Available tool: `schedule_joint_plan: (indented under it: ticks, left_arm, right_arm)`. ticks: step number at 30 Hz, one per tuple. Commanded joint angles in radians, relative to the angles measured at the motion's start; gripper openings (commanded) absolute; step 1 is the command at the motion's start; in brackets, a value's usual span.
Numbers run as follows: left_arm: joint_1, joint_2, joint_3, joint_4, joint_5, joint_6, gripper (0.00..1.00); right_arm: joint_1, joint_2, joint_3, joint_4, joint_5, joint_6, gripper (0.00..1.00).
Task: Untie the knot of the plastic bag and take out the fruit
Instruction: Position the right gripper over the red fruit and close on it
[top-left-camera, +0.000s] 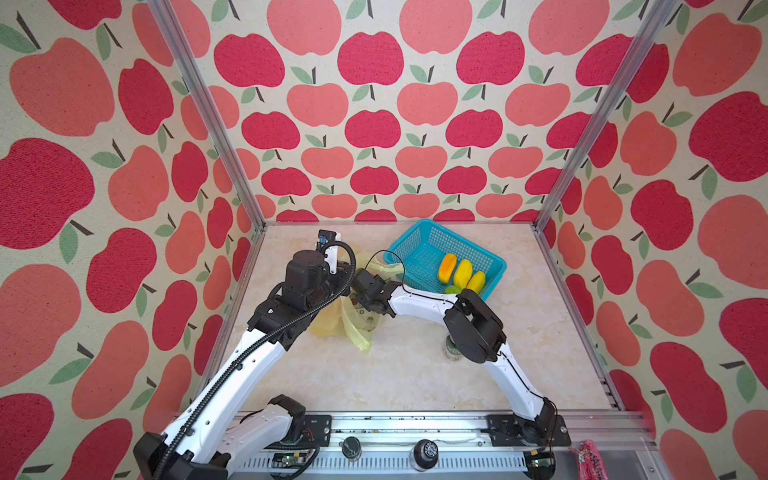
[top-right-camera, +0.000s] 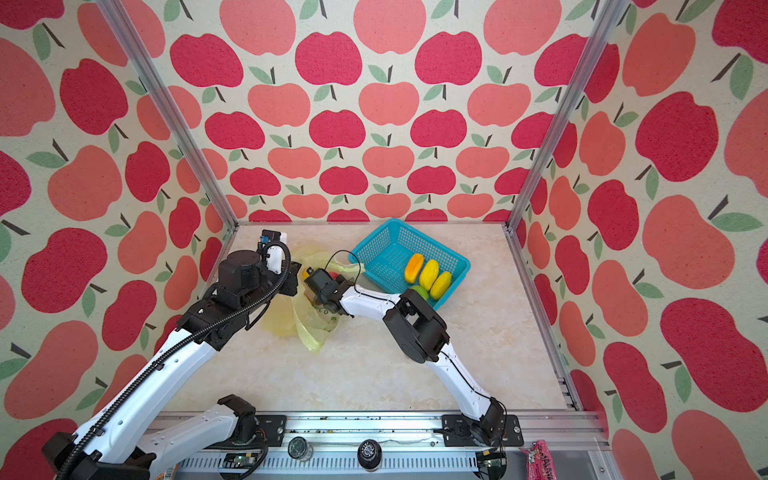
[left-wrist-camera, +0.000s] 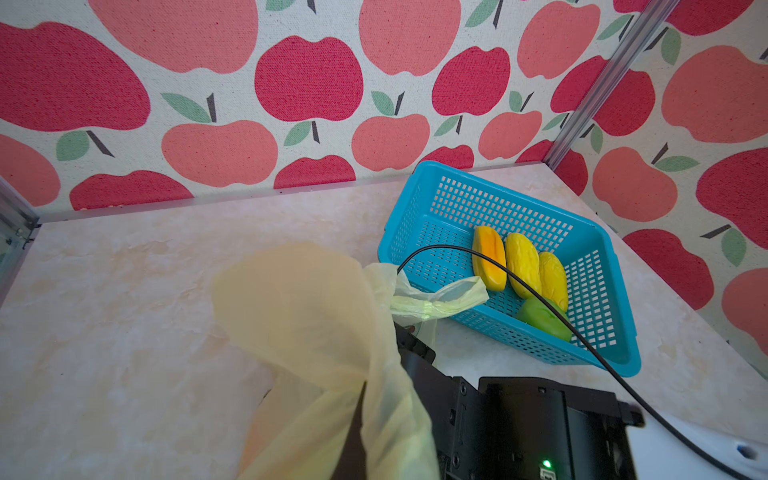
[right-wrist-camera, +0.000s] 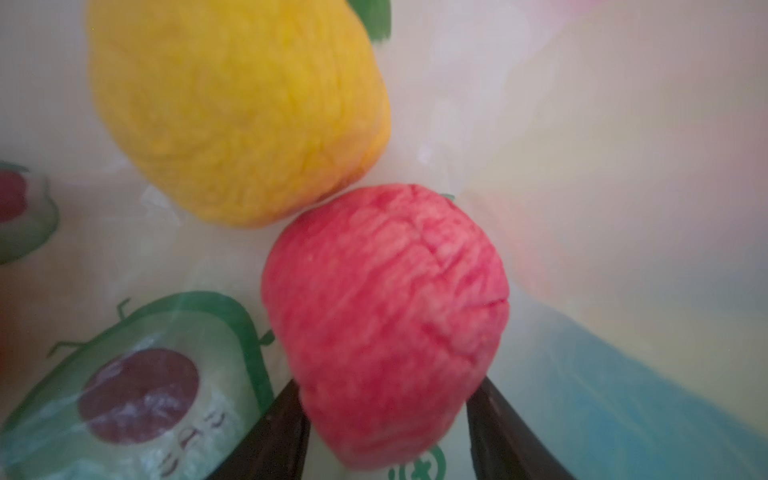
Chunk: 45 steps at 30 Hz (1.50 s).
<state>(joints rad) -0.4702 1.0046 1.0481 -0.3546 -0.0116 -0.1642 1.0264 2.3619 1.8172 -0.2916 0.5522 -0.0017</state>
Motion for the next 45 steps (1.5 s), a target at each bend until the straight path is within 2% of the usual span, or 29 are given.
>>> schedule_joint_plan:
  ticks: [1, 11, 17, 20, 22, 24, 28, 35, 37, 41, 45]
  left_arm:
    - [-0.005, -0.01, 0.005, 0.033, -0.008, 0.024, 0.0]
    - [-0.005, 0.013, 0.018, 0.022, -0.033, 0.038, 0.0]
    - [-0.005, 0.02, 0.019, 0.025, -0.054, 0.045, 0.0]
    - [-0.005, 0.026, 0.017, 0.031, -0.059, 0.046, 0.0]
    - [-0.004, 0.033, 0.023, 0.025, -0.065, 0.048, 0.0]
    - [-0.005, 0.036, 0.029, 0.019, -0.064, 0.049, 0.0]
    - [-0.005, 0.031, 0.021, 0.032, -0.057, 0.046, 0.0]
    - [-0.007, 0.022, 0.023, 0.026, -0.042, 0.04, 0.0]
    - [-0.007, 0.021, 0.027, 0.021, -0.038, 0.039, 0.0]
    - [-0.008, 0.007, 0.017, 0.03, -0.023, 0.035, 0.0]
    - [-0.008, 0.003, 0.023, 0.022, -0.018, 0.037, 0.0]
  right_arm:
    - [-0.002, -0.014, -0.015, -0.03, 0.0, 0.016, 0.51]
    - [0.025, -0.307, -0.286, 0.124, -0.031, 0.019, 0.36]
    - [0.02, -0.54, -0.568, 0.336, -0.206, 0.07, 0.34]
    - [0.018, -0.572, -0.591, 0.37, -0.267, 0.075, 0.25]
    - [0.018, -0.584, -0.605, 0.384, -0.282, 0.076, 0.23]
    - [0.018, -0.583, -0.612, 0.397, -0.287, 0.076, 0.27]
    - [0.013, -0.488, -0.507, 0.325, -0.203, 0.104, 0.42]
    - [0.018, -0.258, -0.306, 0.316, -0.222, 0.158, 0.68]
    - [0.023, -0.2, -0.248, 0.298, -0.159, 0.168, 0.75]
    - [0.02, -0.095, -0.131, 0.243, 0.042, 0.206, 0.87]
    - [0.004, -0.005, -0.046, 0.189, 0.122, 0.242, 0.9]
